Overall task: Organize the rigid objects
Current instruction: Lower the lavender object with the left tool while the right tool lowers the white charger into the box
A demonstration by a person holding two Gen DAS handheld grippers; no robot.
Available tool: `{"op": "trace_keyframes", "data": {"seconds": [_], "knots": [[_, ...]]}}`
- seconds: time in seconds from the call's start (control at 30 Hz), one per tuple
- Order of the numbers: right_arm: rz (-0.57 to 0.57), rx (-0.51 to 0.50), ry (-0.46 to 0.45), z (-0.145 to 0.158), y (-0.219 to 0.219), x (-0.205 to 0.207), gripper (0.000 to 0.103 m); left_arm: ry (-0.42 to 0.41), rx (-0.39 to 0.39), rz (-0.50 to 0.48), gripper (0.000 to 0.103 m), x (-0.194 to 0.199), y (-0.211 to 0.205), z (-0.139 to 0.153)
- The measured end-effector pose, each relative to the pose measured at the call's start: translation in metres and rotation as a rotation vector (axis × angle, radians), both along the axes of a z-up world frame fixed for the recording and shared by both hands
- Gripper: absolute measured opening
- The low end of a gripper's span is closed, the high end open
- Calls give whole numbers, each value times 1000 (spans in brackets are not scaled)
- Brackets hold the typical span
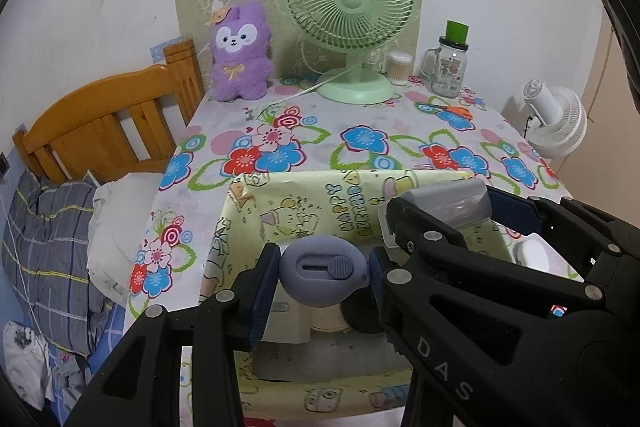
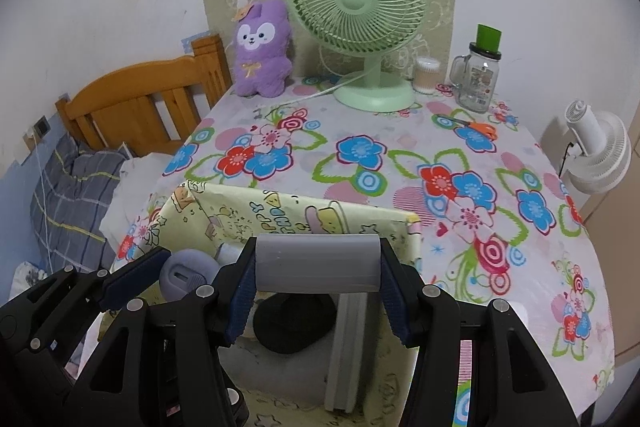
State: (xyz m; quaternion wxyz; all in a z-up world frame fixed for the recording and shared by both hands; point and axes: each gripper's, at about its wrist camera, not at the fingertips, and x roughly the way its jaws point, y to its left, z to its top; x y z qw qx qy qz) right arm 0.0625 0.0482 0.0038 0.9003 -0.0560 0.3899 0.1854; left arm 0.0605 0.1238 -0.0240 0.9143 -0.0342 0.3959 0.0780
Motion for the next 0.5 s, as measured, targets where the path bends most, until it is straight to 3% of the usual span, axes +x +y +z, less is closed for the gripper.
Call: {"op": "trace_keyframes", "data": {"seconds": [0.5], "knots": [[-8, 0, 96, -32, 16, 23, 58, 65, -8, 5, 47, 20, 14, -27]]}}
